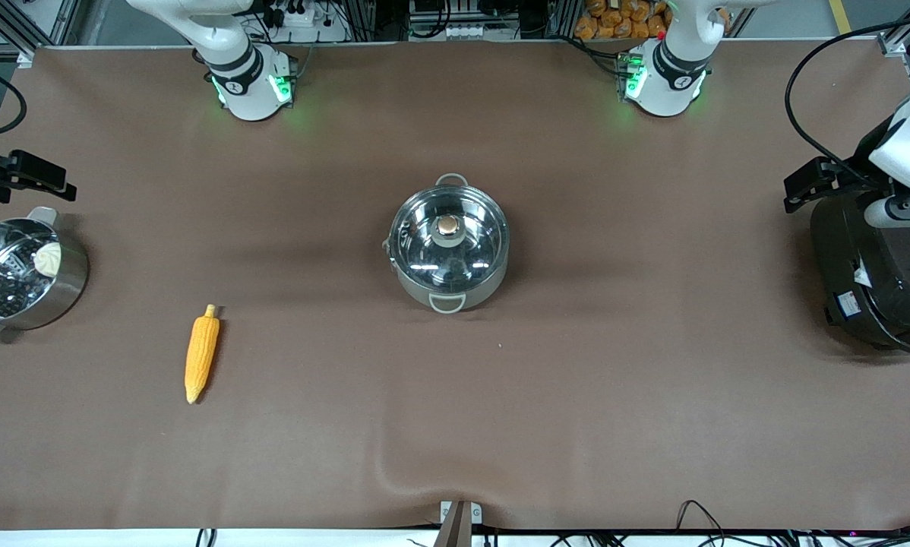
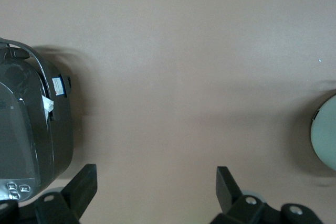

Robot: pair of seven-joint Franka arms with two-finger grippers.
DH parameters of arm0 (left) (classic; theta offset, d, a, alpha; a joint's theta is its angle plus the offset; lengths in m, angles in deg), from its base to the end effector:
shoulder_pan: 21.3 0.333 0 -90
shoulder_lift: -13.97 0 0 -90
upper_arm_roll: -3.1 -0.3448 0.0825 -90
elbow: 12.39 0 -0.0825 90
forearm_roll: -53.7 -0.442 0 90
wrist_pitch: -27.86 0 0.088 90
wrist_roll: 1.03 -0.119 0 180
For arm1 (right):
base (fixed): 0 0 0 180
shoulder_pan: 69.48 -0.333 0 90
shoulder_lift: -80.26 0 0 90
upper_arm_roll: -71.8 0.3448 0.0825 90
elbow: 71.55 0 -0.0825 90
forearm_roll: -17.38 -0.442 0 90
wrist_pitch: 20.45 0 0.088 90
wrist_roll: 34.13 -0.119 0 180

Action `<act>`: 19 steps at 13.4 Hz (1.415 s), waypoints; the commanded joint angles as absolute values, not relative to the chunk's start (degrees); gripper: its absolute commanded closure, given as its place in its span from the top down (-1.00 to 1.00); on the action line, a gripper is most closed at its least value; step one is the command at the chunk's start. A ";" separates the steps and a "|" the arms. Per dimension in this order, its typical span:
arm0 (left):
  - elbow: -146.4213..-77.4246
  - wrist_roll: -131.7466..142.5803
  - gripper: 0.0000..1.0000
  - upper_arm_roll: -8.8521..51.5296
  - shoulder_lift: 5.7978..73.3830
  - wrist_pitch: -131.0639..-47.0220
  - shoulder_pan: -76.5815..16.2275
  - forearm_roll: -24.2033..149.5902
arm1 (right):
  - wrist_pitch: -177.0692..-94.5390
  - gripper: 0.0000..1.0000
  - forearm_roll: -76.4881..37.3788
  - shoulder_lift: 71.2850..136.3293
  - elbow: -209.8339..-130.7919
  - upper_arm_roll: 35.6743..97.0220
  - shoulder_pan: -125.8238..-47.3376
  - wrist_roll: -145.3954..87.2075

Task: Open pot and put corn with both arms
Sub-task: 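Raise both grippers from the rest pose toward the table, then reach the left gripper to the lid knob while the right gripper reaches the corn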

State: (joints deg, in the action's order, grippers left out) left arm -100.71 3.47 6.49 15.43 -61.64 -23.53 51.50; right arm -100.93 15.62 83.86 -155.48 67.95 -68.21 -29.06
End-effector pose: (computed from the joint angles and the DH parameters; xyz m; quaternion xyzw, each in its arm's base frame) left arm 0.6179 -0.0557 0.6405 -0.9998 0.0096 0.0008 0.0186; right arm 0.6127 -0.0494 0.6446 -0.9980 -0.0011 0.0600 0.0186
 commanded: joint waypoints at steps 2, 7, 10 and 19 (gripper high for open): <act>-100.72 2.30 1.00 6.44 14.67 -61.00 -23.50 53.09 | -100.52 1.00 15.80 83.07 -155.75 68.81 -66.76 -28.50; -99.84 2.13 1.00 6.62 15.46 -61.00 -23.50 51.94 | -100.25 1.00 15.80 83.07 -155.84 68.81 -66.67 -28.50; -98.79 3.09 1.00 7.49 17.38 -61.00 -25.68 52.47 | -100.34 1.00 15.80 84.90 -155.75 68.81 -66.76 -27.89; -89.84 39.24 1.00 8.46 30.20 -65.29 -42.64 55.19 | -111.65 1.00 15.80 99.74 -159.01 68.90 -65.44 -26.22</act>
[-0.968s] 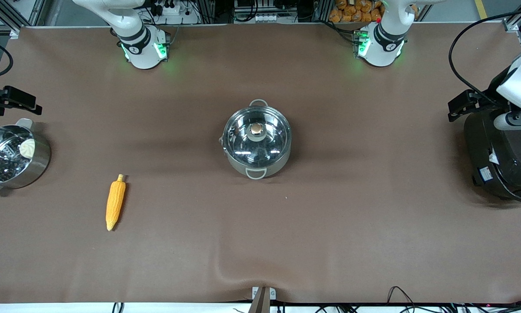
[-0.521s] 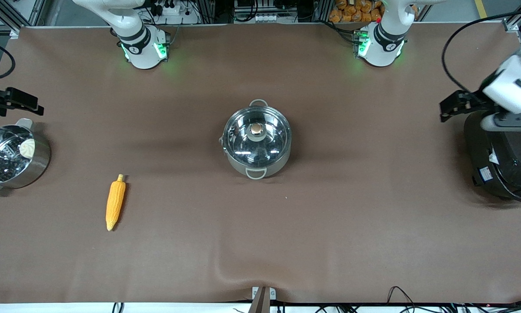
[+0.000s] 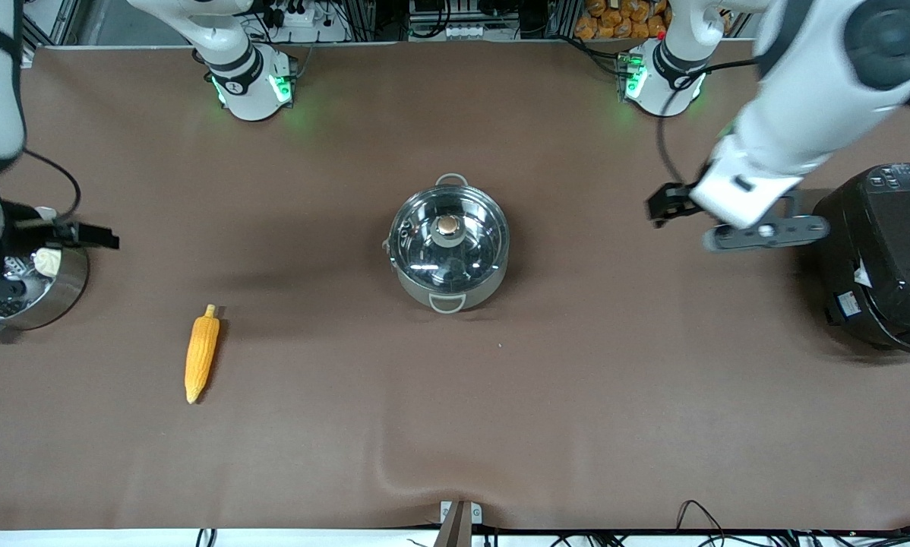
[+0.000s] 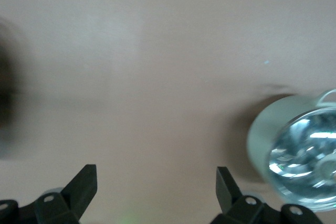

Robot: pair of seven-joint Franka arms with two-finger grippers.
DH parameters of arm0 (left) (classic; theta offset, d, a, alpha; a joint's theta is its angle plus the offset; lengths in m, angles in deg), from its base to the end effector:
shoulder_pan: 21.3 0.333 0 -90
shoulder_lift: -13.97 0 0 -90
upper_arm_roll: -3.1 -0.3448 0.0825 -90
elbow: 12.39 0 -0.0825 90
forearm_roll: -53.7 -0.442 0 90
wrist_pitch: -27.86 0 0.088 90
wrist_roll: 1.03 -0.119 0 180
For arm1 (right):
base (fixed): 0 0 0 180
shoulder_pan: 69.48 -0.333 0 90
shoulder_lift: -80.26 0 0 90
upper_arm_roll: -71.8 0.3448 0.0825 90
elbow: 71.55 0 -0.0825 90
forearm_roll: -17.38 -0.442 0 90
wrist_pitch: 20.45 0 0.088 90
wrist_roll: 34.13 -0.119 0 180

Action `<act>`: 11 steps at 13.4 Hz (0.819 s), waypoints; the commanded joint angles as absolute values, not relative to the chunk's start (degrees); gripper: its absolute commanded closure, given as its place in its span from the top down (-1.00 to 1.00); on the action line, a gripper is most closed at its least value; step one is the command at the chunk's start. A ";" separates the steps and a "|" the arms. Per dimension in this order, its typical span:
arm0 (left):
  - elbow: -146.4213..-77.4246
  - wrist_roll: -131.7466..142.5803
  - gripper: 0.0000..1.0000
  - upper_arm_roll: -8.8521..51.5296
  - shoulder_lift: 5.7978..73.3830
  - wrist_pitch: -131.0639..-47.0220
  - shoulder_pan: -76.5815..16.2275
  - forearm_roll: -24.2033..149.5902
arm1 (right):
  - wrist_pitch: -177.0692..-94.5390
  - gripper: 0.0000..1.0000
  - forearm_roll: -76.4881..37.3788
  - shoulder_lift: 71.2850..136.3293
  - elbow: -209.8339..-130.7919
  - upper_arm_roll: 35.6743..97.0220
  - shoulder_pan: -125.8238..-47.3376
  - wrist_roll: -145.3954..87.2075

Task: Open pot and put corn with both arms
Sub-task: 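Reach the left gripper to the lid knob while the right gripper reaches the corn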

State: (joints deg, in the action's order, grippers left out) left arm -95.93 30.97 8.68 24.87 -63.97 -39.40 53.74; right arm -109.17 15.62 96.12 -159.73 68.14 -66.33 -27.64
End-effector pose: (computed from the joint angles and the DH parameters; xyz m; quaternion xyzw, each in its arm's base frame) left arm 0.6209 -0.2661 0.5817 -0.9970 -0.0732 0.0242 0.0020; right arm 0.6719 -0.0723 0.4772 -0.9911 0.0044 0.1314 0.0218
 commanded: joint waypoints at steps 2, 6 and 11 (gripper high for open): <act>-87.37 49.37 1.00 8.64 33.73 -68.37 -47.03 55.46 | -118.76 1.00 15.27 104.40 -159.09 68.90 -65.70 -26.39; -86.40 63.27 1.00 8.64 38.83 -74.70 -54.24 55.64 | -130.11 1.00 9.12 111.88 -158.66 68.98 -67.63 -26.66; -85.07 75.85 1.00 7.67 45.60 -80.06 -61.19 55.46 | -145.50 1.00 10.96 120.06 -158.39 68.90 -66.94 -21.48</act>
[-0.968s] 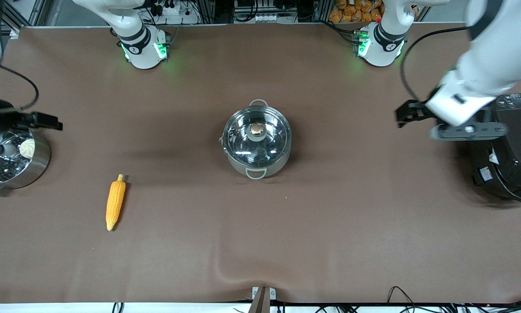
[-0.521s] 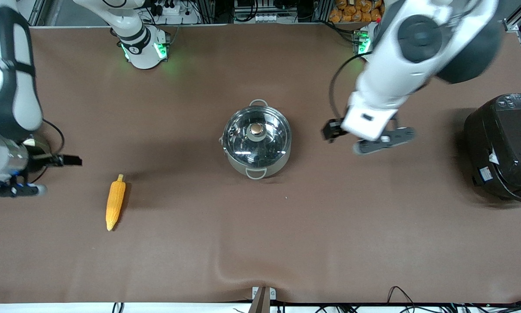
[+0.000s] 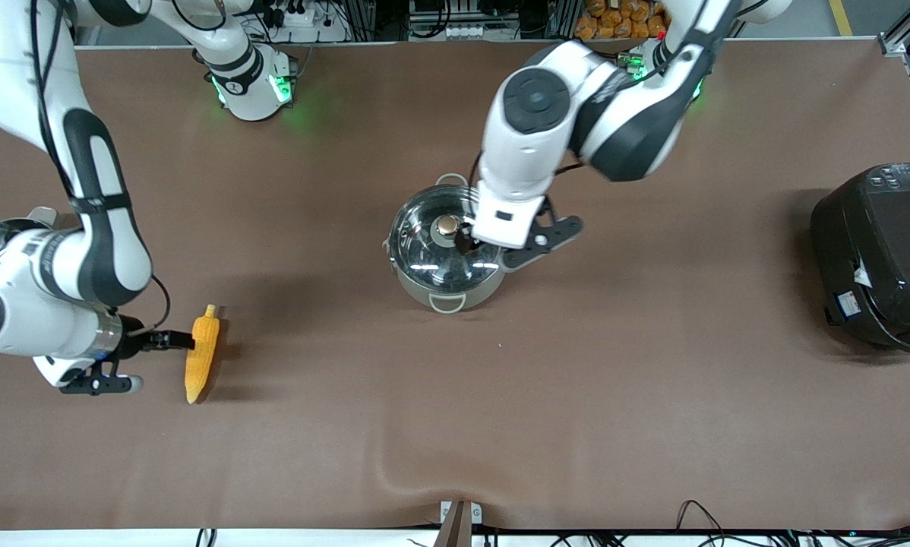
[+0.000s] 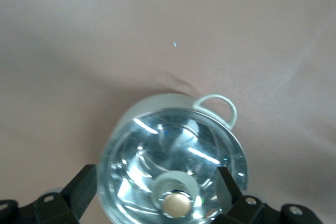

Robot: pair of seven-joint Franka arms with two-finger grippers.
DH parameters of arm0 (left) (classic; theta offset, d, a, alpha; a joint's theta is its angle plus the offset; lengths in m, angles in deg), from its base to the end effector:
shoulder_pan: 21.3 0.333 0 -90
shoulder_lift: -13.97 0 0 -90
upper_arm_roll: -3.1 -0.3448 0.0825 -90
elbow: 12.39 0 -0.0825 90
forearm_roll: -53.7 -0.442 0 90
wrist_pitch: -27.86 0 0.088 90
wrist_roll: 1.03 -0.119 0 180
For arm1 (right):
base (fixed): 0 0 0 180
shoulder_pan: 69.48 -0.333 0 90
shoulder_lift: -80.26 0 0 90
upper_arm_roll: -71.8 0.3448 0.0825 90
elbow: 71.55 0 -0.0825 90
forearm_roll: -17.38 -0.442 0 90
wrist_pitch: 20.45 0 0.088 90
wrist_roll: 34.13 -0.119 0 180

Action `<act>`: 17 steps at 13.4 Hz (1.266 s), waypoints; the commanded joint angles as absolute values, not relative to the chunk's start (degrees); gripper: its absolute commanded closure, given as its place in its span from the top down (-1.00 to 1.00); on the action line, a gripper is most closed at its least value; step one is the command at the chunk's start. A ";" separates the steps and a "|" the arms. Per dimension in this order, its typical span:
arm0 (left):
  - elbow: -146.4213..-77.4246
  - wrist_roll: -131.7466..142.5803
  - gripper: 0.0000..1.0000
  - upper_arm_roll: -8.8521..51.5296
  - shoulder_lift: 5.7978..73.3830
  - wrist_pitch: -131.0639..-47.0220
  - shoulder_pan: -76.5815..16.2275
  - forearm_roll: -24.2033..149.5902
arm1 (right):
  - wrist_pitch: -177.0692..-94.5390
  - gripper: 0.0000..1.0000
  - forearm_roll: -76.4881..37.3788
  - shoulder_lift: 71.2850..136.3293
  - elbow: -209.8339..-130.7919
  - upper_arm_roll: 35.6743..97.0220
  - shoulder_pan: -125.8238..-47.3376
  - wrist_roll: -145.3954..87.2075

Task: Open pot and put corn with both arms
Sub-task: 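Reach the left gripper to the lid knob while the right gripper reaches the corn, then grasp the lid knob with the left gripper while the right gripper grasps the corn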

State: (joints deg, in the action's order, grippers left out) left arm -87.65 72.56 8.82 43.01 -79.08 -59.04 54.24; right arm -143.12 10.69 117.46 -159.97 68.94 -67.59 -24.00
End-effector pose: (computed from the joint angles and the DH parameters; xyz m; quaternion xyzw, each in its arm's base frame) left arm 0.5771 -0.5267 0.4519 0.9628 0.2675 -0.0117 0.0356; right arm 0.7618 -0.0520 0.2446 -0.9990 -0.0189 0.0206 0.0361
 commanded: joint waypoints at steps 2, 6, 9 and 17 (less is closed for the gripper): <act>-85.07 78.33 1.00 7.50 48.06 -80.77 -63.48 55.20 | -148.49 1.00 10.17 121.91 -158.92 68.98 -67.02 -21.91; -85.07 79.65 1.00 6.36 52.02 -81.30 -67.35 54.93 | -150.08 1.00 9.12 123.41 -160.49 68.98 -67.28 -22.00; -85.42 79.74 1.00 5.91 52.55 -81.30 -68.59 54.76 | -155.35 1.00 9.12 123.32 -164.01 69.07 -67.63 -22.08; -86.12 80.35 0.85 6.00 52.38 -81.30 -68.76 54.58 | -160.19 -0.40 8.77 122.97 -167.53 69.69 -67.72 -21.38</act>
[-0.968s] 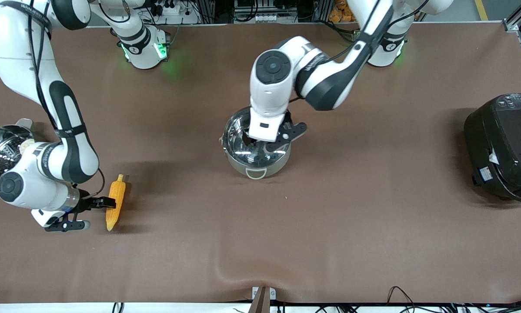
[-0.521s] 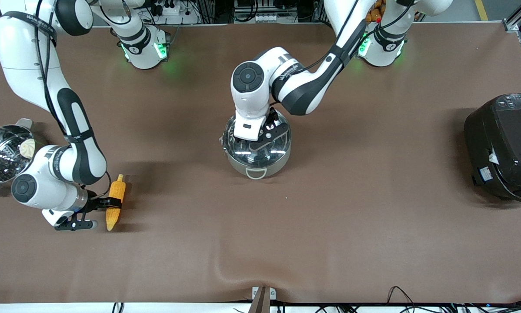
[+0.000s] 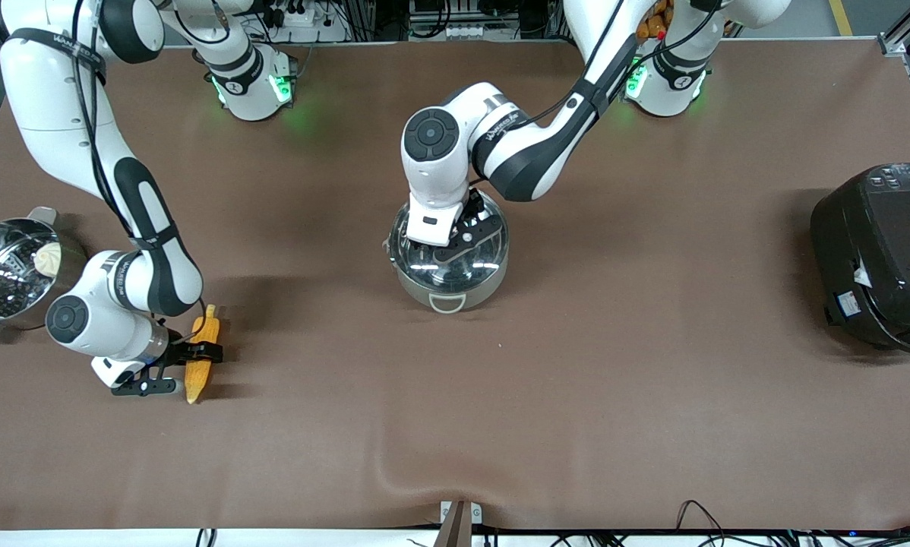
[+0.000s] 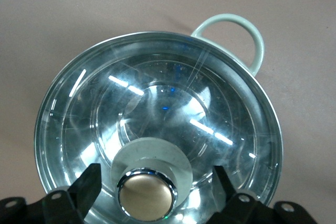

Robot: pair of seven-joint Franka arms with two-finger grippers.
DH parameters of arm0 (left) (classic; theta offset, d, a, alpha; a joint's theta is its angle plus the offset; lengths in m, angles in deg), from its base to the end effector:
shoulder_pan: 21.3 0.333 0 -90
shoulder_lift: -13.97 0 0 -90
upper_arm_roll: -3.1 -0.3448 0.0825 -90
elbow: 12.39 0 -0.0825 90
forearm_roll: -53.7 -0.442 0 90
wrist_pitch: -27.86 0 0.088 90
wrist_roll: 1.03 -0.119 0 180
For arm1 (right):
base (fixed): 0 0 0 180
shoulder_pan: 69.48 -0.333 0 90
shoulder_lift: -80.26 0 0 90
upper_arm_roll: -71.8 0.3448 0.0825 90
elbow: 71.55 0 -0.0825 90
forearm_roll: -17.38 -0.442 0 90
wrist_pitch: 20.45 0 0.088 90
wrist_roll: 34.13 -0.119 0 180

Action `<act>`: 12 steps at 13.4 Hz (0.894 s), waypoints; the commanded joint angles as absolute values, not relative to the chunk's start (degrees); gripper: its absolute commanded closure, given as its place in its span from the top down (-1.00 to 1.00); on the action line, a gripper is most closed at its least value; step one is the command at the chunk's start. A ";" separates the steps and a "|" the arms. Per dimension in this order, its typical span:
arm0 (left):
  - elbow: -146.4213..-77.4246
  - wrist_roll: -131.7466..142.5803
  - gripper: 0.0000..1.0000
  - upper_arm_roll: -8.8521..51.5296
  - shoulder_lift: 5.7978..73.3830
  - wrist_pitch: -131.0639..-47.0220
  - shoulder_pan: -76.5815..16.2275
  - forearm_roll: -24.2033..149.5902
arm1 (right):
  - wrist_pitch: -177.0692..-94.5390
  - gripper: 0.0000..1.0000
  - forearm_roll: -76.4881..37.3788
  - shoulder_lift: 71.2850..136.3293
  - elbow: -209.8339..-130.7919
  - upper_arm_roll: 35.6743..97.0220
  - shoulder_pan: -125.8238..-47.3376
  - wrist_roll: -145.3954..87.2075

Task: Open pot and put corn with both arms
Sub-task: 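Grasp the lid knob with the left gripper while the right gripper grasps the corn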

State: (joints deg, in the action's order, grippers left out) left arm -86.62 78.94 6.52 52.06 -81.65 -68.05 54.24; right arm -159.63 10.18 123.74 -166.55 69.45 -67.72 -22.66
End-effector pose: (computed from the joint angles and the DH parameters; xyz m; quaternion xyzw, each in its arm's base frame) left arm 0.5197 -0.6081 0.3395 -0.9639 -0.2643 0.0309 0.0121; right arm 0.7399 -0.0491 0.1327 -0.9993 -0.0226 -0.0105 0.0261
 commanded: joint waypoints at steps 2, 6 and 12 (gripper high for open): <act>-86.21 80.44 0.77 6.00 52.20 -81.30 -69.64 54.58 | -160.02 -1.00 8.77 122.97 -167.53 69.69 -67.72 -21.38; -86.83 80.44 0.65 6.00 52.03 -81.30 -69.56 54.49 | -154.51 -1.00 8.77 121.92 -167.53 69.69 -68.08 -21.56; -87.09 80.35 0.50 6.00 51.94 -81.30 -69.20 54.49 | -142.81 -1.00 8.68 117.97 -166.39 69.95 -68.08 -21.91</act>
State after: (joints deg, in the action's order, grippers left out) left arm -86.97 79.32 6.26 52.10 -81.61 -69.05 54.24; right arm -145.09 9.76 119.58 -165.60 69.85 -67.86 -22.47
